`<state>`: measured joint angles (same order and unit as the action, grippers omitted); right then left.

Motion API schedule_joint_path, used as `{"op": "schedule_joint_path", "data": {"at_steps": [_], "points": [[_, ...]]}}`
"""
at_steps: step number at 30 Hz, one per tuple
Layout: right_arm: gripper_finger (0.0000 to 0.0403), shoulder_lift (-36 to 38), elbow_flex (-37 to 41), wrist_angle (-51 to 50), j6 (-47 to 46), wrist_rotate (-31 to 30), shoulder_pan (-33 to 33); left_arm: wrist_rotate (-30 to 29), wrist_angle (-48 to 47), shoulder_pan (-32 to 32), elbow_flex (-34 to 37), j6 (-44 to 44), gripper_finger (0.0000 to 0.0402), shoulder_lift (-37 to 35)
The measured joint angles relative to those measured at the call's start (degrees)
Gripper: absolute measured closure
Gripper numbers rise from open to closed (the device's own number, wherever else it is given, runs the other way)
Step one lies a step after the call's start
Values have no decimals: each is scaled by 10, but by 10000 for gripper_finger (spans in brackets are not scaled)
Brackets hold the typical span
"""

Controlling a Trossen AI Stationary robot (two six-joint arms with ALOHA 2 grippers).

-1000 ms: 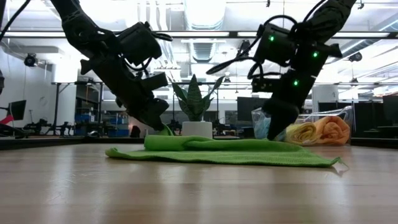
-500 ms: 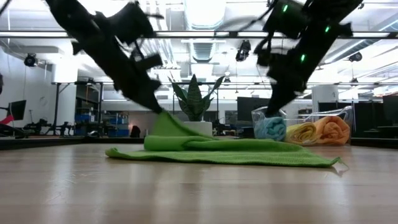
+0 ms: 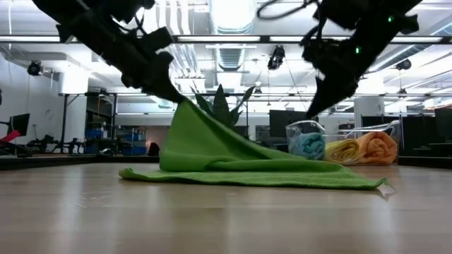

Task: Roll microfiber towels into tight, uniform cylinder then place into a basket
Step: Fold the green microfiber cloth

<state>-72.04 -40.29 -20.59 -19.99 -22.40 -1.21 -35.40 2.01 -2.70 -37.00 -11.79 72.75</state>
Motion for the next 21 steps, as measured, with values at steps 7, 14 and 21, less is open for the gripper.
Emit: {"op": "schedule_joint_path", "data": {"at_steps": [7,14,21], "points": [[364,-108,1,9,20,3,1,0,6,1,-11,3,402,45],[271,-207,-41,-11,160,-13,4,0,5,1,-17,17,402,54],[245,-247,-97,-73,350,-41,22,0,5,1,-16,17,402,48]]}}
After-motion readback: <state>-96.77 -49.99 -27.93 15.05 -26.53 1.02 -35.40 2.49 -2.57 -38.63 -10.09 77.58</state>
